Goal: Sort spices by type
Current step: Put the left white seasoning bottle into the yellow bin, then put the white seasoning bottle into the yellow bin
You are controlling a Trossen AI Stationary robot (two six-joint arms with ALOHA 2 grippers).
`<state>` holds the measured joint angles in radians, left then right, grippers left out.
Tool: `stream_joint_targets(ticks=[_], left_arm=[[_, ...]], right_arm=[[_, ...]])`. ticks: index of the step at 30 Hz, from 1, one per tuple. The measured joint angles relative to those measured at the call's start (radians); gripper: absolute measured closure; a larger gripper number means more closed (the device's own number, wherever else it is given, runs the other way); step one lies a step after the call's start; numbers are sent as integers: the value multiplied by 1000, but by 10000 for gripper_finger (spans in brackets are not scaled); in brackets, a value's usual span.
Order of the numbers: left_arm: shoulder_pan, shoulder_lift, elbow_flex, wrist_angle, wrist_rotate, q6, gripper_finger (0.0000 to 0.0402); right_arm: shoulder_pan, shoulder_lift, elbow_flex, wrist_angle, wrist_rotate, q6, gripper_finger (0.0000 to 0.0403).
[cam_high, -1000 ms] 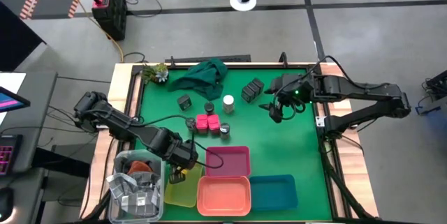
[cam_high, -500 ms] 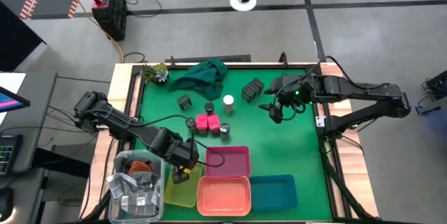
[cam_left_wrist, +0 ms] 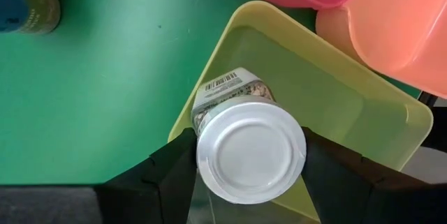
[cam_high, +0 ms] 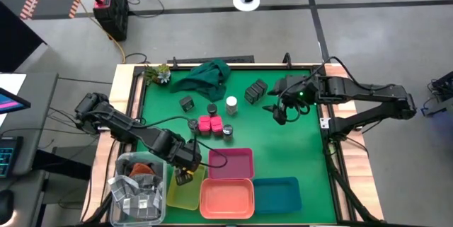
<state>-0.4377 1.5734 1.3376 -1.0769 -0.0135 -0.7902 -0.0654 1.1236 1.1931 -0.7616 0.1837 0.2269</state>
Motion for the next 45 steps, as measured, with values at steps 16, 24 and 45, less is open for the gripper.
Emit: stream_joint_targets(ticks=[16, 24, 45], left_arm=[[20, -3, 4, -19, -16, 0, 103], [149, -59, 114, -68, -150, 96, 105], [674, 118, 160, 318, 38, 686, 107]], right_arm=[[0, 0, 0, 4, 0, -20, 78], [0, 0, 0, 10, 0, -18, 78], [58, -98, 24, -301, 97, 292, 78]])
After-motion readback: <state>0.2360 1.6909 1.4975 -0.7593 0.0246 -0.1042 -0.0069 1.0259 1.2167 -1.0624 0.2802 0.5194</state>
